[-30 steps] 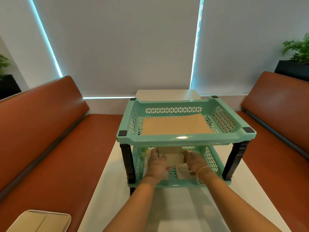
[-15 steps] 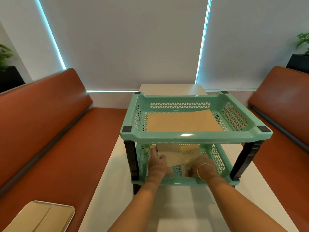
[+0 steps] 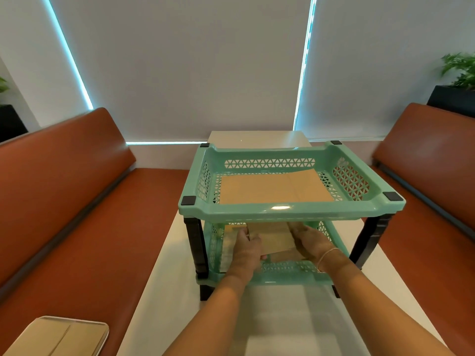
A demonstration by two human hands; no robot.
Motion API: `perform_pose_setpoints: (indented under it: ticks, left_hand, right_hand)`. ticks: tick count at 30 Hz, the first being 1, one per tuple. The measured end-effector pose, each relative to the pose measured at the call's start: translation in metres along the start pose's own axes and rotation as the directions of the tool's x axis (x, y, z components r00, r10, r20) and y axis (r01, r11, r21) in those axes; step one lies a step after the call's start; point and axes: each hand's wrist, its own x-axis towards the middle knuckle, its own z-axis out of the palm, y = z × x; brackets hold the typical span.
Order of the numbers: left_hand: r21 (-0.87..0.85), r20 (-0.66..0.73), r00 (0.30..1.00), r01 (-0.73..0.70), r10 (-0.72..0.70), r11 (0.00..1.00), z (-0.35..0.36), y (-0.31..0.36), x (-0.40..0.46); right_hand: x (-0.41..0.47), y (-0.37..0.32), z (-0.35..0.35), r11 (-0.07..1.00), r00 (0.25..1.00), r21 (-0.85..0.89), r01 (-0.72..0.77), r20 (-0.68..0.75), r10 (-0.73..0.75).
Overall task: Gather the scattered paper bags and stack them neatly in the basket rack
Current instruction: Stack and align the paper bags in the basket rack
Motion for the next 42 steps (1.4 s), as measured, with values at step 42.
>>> perform_pose_setpoints:
  ticks: [42]
  left_hand:
    - [0.698, 0.139, 0.990, -0.105, 0.011, 0.709, 0.036, 0.008, -0.011]
  right_hand:
    - [-0.001, 0.014, -0.009, 0.922, 0.979, -0.378, 0.088, -0.138, -0.150]
